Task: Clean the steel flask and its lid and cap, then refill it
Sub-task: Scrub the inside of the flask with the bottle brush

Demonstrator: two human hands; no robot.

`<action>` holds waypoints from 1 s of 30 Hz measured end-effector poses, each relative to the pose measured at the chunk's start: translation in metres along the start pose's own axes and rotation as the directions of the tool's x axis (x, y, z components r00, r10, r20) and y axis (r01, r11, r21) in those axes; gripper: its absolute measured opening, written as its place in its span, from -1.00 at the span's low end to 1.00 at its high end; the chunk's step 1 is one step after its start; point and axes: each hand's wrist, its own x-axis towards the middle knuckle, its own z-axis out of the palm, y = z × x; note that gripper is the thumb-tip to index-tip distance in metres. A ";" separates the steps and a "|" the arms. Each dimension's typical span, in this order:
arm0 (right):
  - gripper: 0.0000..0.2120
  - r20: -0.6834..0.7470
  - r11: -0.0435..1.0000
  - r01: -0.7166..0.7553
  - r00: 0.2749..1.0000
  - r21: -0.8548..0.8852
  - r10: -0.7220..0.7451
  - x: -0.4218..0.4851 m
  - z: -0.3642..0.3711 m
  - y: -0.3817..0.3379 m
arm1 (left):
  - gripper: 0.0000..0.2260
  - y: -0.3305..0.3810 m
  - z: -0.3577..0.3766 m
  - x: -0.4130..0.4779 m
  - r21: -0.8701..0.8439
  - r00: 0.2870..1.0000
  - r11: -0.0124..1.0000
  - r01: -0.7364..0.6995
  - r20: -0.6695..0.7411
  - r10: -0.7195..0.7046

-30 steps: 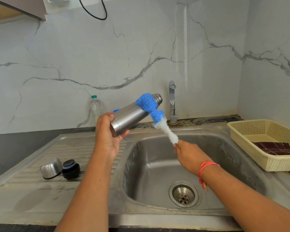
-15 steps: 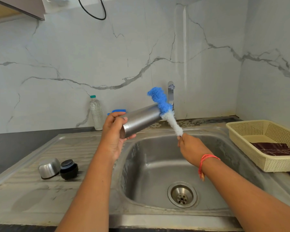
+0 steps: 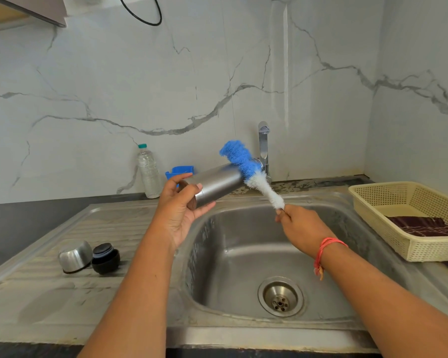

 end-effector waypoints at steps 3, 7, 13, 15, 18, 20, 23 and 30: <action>-0.68 -0.066 0.999 0.013 0.998 -0.038 -0.015 0.006 0.001 0.003 | -0.69 -0.001 -0.005 0.002 0.055 0.997 0.998 0.025 0.069 -0.029; -0.69 -0.155 0.999 0.034 0.988 0.036 -0.028 0.010 0.000 0.007 | -0.67 -0.001 -0.003 0.001 0.099 0.984 0.991 0.095 0.141 -0.109; -0.75 -0.215 0.974 0.122 0.973 0.189 -0.081 0.009 -0.001 0.008 | -0.68 0.000 0.001 -0.003 0.048 0.982 0.989 0.137 0.125 -0.142; -0.76 -0.228 0.973 0.128 0.970 0.193 -0.083 0.009 -0.001 0.007 | -0.74 0.000 0.002 -0.004 -0.005 0.981 0.987 0.158 0.115 -0.156; -0.76 -0.249 0.971 0.141 0.964 0.193 -0.091 0.009 0.000 0.006 | -0.69 0.002 0.004 -0.006 -0.043 0.977 0.984 0.171 0.135 -0.164; -0.76 -0.257 0.972 0.140 0.962 0.190 -0.089 0.009 -0.001 0.006 | -0.55 0.004 0.006 -0.007 -0.027 0.977 0.983 0.183 0.113 -0.179; -0.74 -0.274 0.970 0.138 0.958 0.199 -0.081 0.009 -0.002 0.006 | -0.53 0.005 0.007 -0.008 0.035 0.972 0.978 0.204 0.115 -0.207; -0.70 -0.254 0.975 0.163 0.959 0.149 -0.121 0.017 0.001 0.015 | -0.69 -0.001 0.006 -0.007 -0.013 0.967 0.969 0.247 0.063 -0.245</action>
